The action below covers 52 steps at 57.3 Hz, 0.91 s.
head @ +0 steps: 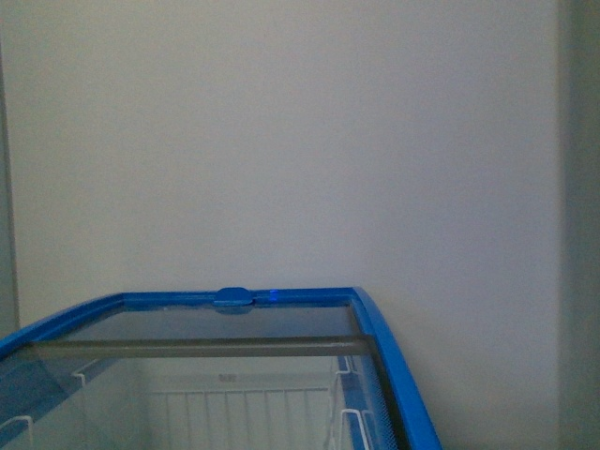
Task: Put drink in fridge
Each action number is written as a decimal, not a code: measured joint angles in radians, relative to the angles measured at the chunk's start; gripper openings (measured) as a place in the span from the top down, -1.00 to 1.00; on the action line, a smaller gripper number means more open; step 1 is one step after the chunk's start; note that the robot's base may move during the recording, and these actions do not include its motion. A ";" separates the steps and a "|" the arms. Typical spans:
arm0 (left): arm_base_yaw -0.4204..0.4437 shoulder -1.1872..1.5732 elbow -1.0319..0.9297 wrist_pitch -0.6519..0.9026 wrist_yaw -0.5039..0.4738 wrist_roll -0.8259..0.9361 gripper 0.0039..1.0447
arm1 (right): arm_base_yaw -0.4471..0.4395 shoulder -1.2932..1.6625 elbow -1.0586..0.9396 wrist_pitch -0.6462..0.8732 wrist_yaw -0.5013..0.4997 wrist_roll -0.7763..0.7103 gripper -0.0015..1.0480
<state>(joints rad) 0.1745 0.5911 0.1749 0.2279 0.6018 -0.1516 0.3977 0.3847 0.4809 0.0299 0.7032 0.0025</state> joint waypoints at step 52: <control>-0.050 0.895 0.523 0.105 0.188 1.498 -0.85 | 0.000 0.000 0.000 0.000 -0.003 0.000 0.31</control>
<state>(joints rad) 0.1242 1.4864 0.6975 0.3328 0.7895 1.3464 0.3977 0.3847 0.4809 0.0299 0.7002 0.0025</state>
